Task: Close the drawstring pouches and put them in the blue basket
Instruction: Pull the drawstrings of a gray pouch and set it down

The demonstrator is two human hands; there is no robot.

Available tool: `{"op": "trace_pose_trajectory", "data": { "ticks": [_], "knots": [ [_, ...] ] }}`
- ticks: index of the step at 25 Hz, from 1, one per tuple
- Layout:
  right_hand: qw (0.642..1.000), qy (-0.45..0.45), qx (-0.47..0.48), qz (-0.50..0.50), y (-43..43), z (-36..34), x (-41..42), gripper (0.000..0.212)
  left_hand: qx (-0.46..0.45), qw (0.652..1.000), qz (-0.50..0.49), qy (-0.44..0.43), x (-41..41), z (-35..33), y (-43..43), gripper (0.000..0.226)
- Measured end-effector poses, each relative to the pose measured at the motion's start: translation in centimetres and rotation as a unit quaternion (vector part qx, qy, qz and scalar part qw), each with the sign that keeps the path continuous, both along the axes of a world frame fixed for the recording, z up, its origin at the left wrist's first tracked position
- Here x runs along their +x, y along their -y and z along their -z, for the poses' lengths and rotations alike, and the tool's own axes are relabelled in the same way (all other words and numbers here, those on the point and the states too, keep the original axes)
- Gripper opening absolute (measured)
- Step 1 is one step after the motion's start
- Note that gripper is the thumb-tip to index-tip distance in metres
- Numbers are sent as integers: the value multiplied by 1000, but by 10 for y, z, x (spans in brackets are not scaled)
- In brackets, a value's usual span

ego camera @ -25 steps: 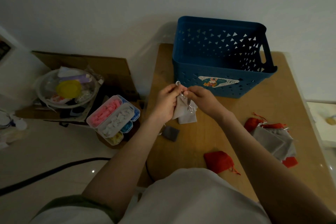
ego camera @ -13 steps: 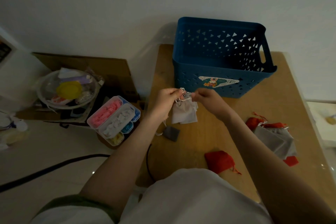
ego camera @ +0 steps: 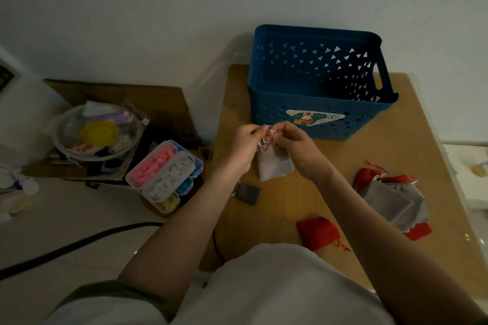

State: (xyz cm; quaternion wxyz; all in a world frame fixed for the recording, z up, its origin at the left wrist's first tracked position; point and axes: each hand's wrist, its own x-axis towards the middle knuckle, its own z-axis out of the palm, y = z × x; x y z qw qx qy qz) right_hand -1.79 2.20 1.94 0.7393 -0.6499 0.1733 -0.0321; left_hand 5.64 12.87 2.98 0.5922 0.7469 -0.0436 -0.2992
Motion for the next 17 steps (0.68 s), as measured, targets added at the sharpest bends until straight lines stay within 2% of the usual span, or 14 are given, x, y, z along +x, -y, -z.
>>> {"op": "trace_pose_trajectory", "data": {
  "ticks": [8, 12, 17],
  "knots": [
    [992, 17, -115, 53, -6, 1, 3, 10, 18, 999, 14, 35, -2, -3, 1, 22],
    [989, 2, -128, 75, -7, 3, 7, 17, 29, 997, 43, 65, -5, -4, -1, 25],
    [984, -17, -156, 84, -5, 3, 6, 13, 45, 989, 97, 104, -7, -7, -1, 25]
  ]
}}
